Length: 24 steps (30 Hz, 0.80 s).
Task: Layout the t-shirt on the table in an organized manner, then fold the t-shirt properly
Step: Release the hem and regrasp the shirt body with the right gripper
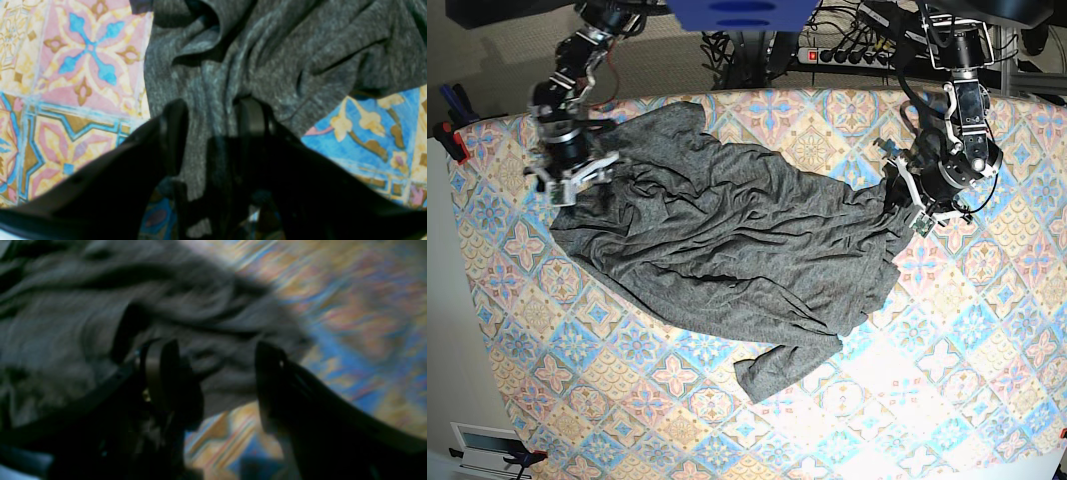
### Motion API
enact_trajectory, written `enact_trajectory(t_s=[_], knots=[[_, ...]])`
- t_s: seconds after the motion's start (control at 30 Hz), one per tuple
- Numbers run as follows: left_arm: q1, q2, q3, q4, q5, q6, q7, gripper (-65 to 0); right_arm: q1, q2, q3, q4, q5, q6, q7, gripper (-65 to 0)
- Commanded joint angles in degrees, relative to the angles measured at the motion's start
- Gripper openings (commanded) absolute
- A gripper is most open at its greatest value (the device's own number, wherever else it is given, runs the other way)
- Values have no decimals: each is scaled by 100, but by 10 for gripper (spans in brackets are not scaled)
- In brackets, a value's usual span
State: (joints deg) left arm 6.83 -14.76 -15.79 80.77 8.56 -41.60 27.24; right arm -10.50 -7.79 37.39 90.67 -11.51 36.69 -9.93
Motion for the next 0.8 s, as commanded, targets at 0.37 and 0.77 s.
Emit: enact_trajectory(t_s=[0.37, 0.77], knots=[[86, -5, 71, -152, 845, 165, 902, -417, 184, 212, 11, -1511, 74, -60, 145, -316], [104, 4, 63, -152, 845, 165, 902, -417, 1688, 1047, 1611, -2267, 65, -104, -13, -625]])
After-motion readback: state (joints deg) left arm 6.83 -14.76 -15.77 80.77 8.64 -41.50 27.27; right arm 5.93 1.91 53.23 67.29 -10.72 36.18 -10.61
